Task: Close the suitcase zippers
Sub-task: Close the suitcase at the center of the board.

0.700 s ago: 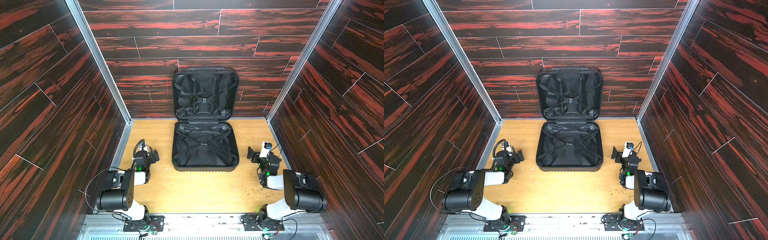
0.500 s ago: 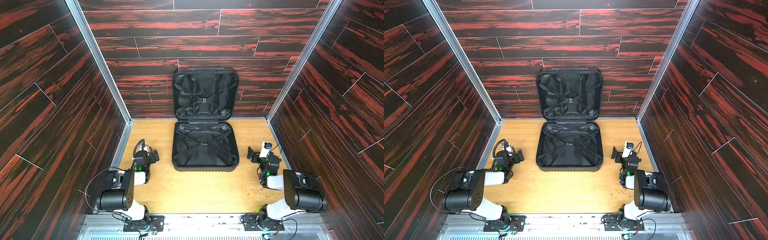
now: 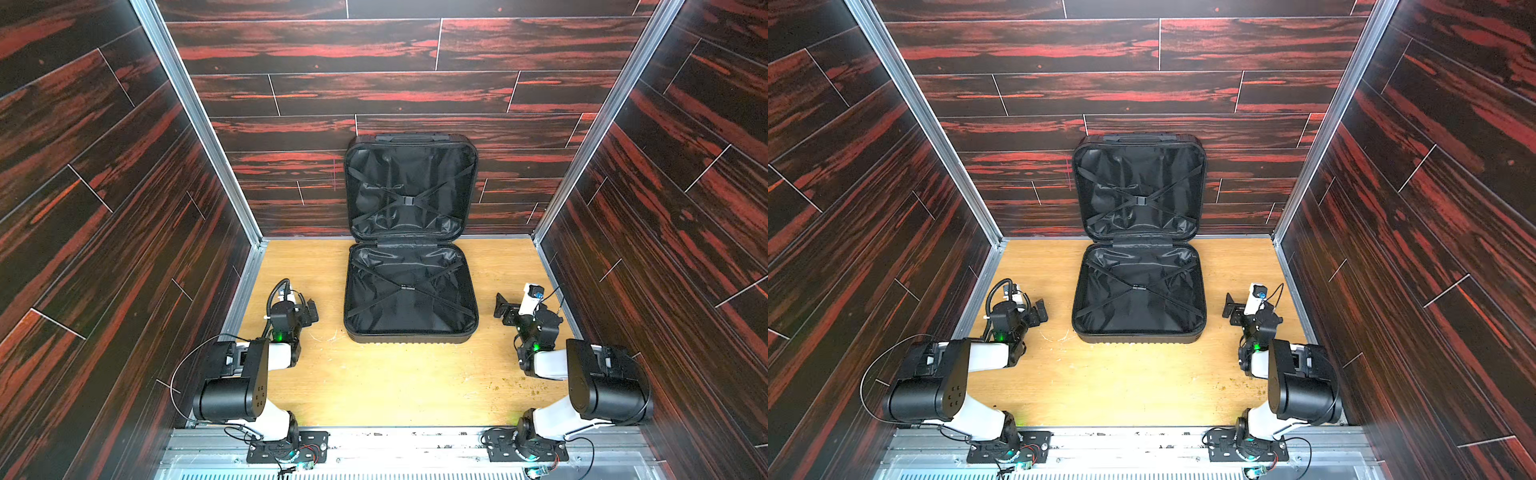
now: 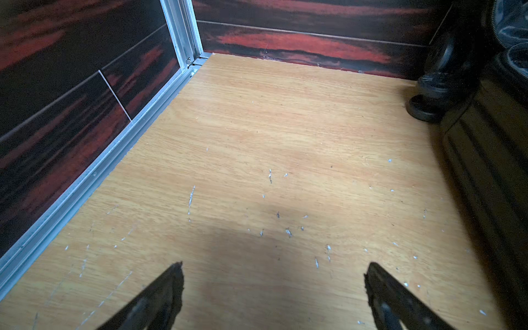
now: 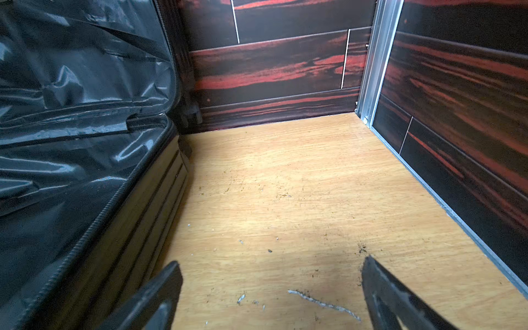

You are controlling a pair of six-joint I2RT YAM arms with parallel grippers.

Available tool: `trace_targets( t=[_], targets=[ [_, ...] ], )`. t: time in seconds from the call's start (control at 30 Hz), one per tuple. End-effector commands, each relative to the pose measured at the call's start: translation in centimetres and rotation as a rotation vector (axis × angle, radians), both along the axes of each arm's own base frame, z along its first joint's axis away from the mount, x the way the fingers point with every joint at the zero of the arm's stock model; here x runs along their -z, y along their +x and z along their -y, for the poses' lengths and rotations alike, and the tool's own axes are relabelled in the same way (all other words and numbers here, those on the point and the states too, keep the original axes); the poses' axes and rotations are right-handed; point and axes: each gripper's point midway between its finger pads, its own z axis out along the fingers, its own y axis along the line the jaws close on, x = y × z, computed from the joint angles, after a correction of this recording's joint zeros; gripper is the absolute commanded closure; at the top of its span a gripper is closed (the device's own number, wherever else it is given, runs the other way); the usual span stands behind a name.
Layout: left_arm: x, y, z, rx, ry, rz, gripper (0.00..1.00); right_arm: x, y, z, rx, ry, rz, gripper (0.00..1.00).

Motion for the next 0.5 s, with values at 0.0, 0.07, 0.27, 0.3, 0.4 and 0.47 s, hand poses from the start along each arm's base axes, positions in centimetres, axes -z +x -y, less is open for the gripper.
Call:
trace_targets(
  t=[0.0,0.07,0.27,0.3,0.4,0.47],
  targets=[
    [-1.7,0.6,-0.1,-0.001,0.009,0.051,0.00,0.2,0.2,-0.2,-0.007,-0.005,-0.001,0.01],
    [-2.8,0.5,-0.4,-0.023,0.012,0.083,0.00,-0.3,0.1,-0.1,0.002,-0.003,0.011,0.01],
    [-6.1,-1.7,-1.8,-0.158,-0.065,0.015,0.00,-2.2,-0.8,1.3,0.087,0.005,0.034,0.01],
    [-6.7,-1.8,-1.5,-0.161,-0.111,-0.004,0.00,-2.4,-0.8,1.4,0.098,0.008,0.029,0.01],
    [-7.9,-1.3,0.9,-0.102,-0.288,-0.051,0.03,-2.2,-0.7,2.1,0.137,0.028,-0.035,0.01],
    [-8.1,-0.7,3.6,-0.012,-0.400,-0.094,0.15,-2.0,-0.5,2.2,0.154,0.064,-0.086,0.01]
  ],
)
